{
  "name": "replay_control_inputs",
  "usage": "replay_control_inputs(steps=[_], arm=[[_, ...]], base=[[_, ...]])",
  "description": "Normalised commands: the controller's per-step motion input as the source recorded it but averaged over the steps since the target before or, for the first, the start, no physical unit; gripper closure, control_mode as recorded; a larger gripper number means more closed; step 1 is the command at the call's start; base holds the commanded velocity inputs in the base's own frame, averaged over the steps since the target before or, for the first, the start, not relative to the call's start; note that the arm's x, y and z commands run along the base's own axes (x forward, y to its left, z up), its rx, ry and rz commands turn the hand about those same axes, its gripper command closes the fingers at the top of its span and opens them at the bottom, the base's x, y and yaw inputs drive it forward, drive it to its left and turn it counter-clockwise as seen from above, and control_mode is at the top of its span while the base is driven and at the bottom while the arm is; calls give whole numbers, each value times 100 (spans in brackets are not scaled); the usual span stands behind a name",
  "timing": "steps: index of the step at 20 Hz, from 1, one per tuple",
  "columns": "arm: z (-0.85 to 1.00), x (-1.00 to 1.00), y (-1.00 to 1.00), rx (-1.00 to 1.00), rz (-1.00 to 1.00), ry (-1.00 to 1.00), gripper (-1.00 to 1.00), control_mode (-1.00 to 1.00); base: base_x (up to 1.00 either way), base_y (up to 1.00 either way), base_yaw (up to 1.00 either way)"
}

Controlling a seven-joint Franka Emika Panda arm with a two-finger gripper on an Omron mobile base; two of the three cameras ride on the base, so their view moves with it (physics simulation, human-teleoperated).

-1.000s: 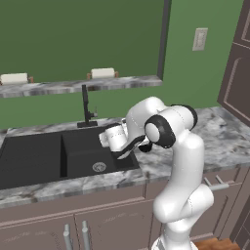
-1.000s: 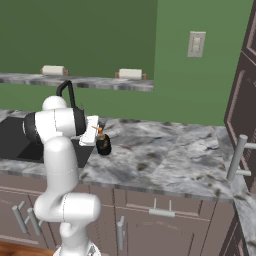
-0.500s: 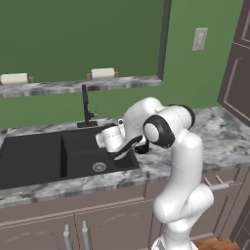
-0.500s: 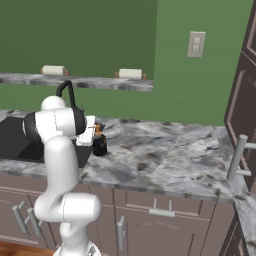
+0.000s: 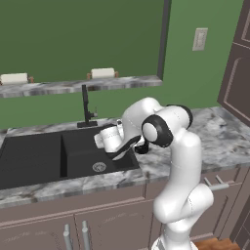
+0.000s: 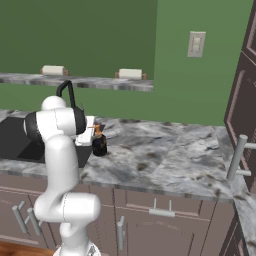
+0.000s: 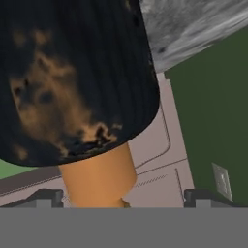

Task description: Restock the sink supplies by placing the sponge and soap dispenser on the counter and next to the sink. Make sure the soap dispenser is upright.

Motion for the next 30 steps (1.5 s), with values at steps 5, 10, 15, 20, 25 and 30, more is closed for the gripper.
replay_control_inputs(steps=[5,10,15,20,25,30], arm=[[0,0,21,0,0,0,-100,-100],[3,-9,19,0,0,-1,-100,-100],[6,-41,26,0,0,-5,-100,-100],[12,-54,36,0,0,-10,-100,-100],[36,-64,25,0,0,-22,-100,-100],[41,-85,3,1,0,-35,-100,-100]], base=[[0,0,0],[0,0,0],[0,0,0],[0,0,0],[0,0,0],[0,0,0]])
